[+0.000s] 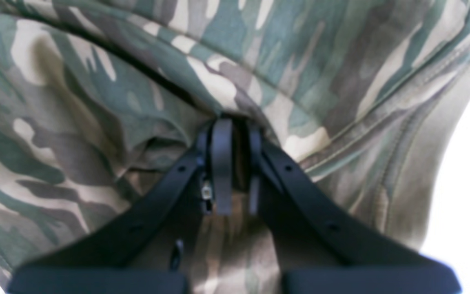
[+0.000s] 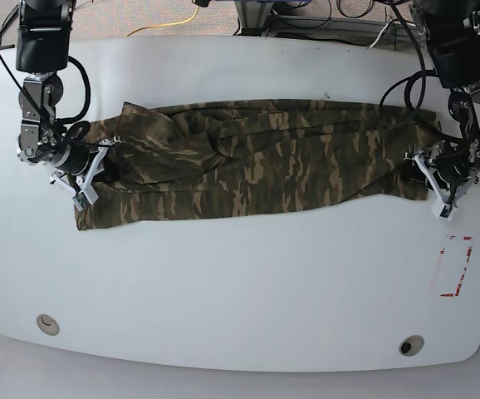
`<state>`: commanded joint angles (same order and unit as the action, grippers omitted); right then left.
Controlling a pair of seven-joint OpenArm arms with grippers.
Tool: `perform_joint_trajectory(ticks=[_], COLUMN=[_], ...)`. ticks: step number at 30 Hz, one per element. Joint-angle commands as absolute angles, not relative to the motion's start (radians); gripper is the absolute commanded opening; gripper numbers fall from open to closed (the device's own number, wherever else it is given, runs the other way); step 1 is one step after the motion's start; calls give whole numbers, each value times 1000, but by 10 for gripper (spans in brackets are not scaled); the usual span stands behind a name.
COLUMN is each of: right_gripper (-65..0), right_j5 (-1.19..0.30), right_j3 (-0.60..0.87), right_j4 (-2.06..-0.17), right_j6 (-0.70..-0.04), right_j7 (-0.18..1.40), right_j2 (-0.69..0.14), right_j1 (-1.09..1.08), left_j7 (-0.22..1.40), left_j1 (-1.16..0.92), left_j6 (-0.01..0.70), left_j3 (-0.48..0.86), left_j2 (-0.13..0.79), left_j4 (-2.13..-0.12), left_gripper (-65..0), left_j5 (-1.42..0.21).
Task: Layout the t-shirt on the table in an organized manner, then fold the t-shirt properly
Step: 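Release and move the left gripper along the shirt end edge, then grasp the shirt end edge with the left gripper and straighten it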
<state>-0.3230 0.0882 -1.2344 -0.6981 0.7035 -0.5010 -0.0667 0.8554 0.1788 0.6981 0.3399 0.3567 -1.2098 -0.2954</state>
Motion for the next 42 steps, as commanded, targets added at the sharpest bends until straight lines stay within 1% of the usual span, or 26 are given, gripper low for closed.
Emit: perform_joint_trajectory(ticks=[5,7,10,12,13,14,18,25,28,34,36,42], right_gripper=[-602,-602,-602,-602,-602,-602,-602,-602,-602,-604,-604,-604], right_j5=[-323,-323,-323,-323,-323,-323,-323,-323,-323,-321,-321,-321], right_j3=[88,88,90,93,93,93,94,94,96,96,96,96], right_j4=[-1234,-1234,-1234,-1234,-1234,-1234,-1234,-1234,-1234,-1234,-1234,-1234], right_j6=[-698,-698,-698,-698,-698,-698,-698,-698,-698,-698,-698,-698], right_j7=[704,704,704,704,704,704,704,704,704,704,704,704], right_j2=[-501,-501,-501,-501,-501,-501,-501,-501,-501,-501,-501,-501], right_j1=[-67,-67,-67,-67,-67,-67,-67,-67,-67,-64,-64,-64], left_j7=[837,837,837,832,828,823,811,809,811,814,814,814], left_j1=[179,185,205,216,220,223,225,223,220,217,217,217], left_j6=[698,698,698,698,698,698,698,698,698,698,698,698], left_j3=[314,314,314,314,314,314,317,321,348,421,432,432], left_j2=[358,358,361,364,364,366,387,401,424,430,453,472], left_j4=[-1181,-1168,-1129,-1099,-1089,-1082,-1075,-1076,-1076,-1076,-1076,-1075], left_gripper=[-283,-321,-458,-565,-597,-607,-594,-594,-593,-590,-589,-588], left_j5=[-294,-294,-294,-294,-294,-294,-294,-294,-294,-294,-294,-294])
